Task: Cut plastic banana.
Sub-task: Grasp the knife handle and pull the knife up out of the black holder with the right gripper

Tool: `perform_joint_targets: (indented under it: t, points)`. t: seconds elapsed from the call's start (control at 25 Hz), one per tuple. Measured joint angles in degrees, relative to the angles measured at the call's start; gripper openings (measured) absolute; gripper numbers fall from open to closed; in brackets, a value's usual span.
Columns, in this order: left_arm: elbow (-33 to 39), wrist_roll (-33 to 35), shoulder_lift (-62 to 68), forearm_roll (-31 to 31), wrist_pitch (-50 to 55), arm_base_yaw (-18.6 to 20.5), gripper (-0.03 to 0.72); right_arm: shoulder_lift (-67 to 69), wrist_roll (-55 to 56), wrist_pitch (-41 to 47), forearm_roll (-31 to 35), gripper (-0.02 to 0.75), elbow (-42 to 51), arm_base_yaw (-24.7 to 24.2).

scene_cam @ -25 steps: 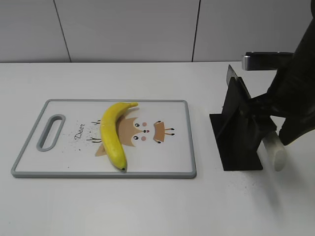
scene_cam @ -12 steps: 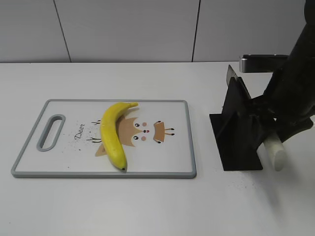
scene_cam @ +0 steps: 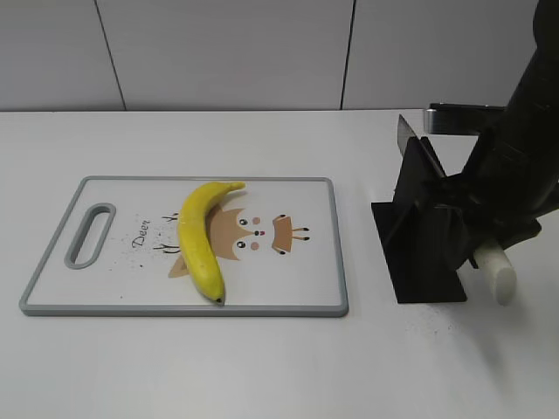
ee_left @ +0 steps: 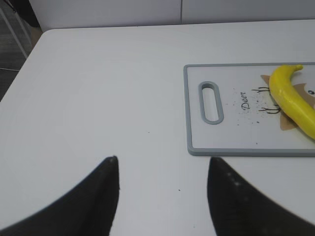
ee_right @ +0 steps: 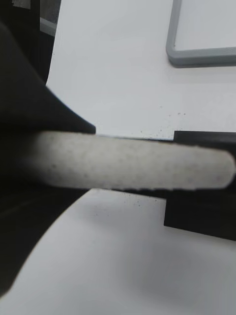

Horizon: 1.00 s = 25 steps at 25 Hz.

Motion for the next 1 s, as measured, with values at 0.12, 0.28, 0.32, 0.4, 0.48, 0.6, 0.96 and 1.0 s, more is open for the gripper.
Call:
perform_joint_targets:
  t: [0.12,0.28,0.32,0.4,0.48,0.6,0.96,1.0]
  points:
    - [0.00,0.00,0.00,0.10,0.00,0.00,0.538,0.00,0.13,1.21,0.26,0.188,0.00,0.00]
    - [0.00,0.00,0.00,0.10,0.00,0.00,0.526,-1.00,0.18,2.42,0.46,0.188,-0.40,0.00]
    - [0.00,0.00,0.00,0.10,0.00,0.00,0.526,-1.28,0.24,3.43,0.46,0.188,-0.98,0.00]
    - [0.00,0.00,0.00,0.10,0.00,0.00,0.526,-1.56,0.34,5.85,0.46,0.188,-2.77,0.00]
    - [0.00,0.00,0.00,0.10,0.00,0.00,0.526,-1.81,0.40,8.05,0.20,0.188,-5.21,0.00]
    - [0.00,0.00,0.00,0.10,0.00,0.00,0.525,-2.55,0.44,9.11,-0.19,0.190,-8.48,0.00]
    - [0.00,0.00,0.00,0.15,0.00,0.00,0.525,-5.34,-14.45,9.12,1.26,0.183,-17.85,0.07]
    - [0.00,0.00,0.00,0.15,0.00,0.00,0.525,-5.34,-17.12,9.12,1.71,0.183,-18.84,0.07]
